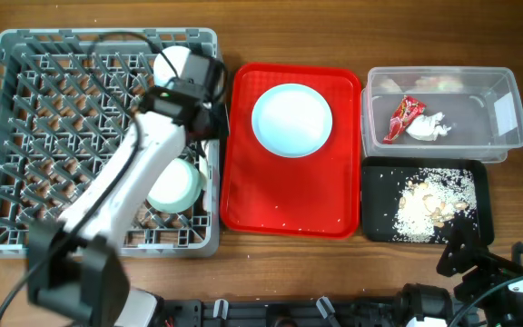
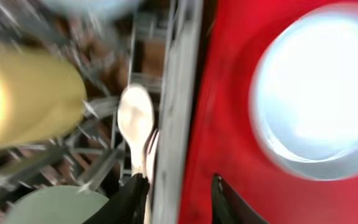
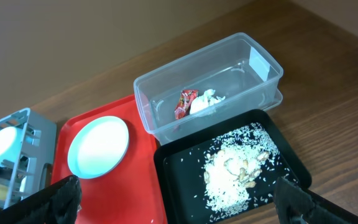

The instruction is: Sort waste into correct bins and load items into the dishwasher rack

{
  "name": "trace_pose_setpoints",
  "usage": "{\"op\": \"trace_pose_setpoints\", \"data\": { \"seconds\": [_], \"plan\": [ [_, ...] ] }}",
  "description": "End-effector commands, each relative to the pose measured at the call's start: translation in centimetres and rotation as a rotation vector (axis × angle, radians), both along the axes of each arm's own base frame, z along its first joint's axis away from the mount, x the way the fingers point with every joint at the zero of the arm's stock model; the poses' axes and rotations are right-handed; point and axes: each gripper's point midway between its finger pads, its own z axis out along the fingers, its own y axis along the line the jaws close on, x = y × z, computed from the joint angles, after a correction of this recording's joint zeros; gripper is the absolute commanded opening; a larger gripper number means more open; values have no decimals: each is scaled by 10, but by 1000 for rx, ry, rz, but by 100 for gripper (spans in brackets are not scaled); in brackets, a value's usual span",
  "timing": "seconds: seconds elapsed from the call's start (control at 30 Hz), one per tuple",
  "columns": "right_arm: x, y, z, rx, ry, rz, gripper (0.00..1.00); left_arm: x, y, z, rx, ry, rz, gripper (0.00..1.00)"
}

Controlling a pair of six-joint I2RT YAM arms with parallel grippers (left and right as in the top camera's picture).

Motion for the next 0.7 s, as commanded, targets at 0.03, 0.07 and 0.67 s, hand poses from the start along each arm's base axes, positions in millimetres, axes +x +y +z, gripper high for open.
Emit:
{"op": "trace_pose_setpoints", "data": {
  "seconds": [0.03, 0.07, 0.67],
  "plan": [
    [-1, 1, 0, -4, -5, 6, 100, -4, 3, 89, -81, -222, 18, 36],
    [-1, 1, 0, -3, -5, 6, 100, -9, 5, 96, -85, -233, 18, 33],
    [-1, 1, 0, -4, -5, 6, 100, -26, 4, 119, -318, -201, 21, 34]
  ]
}}
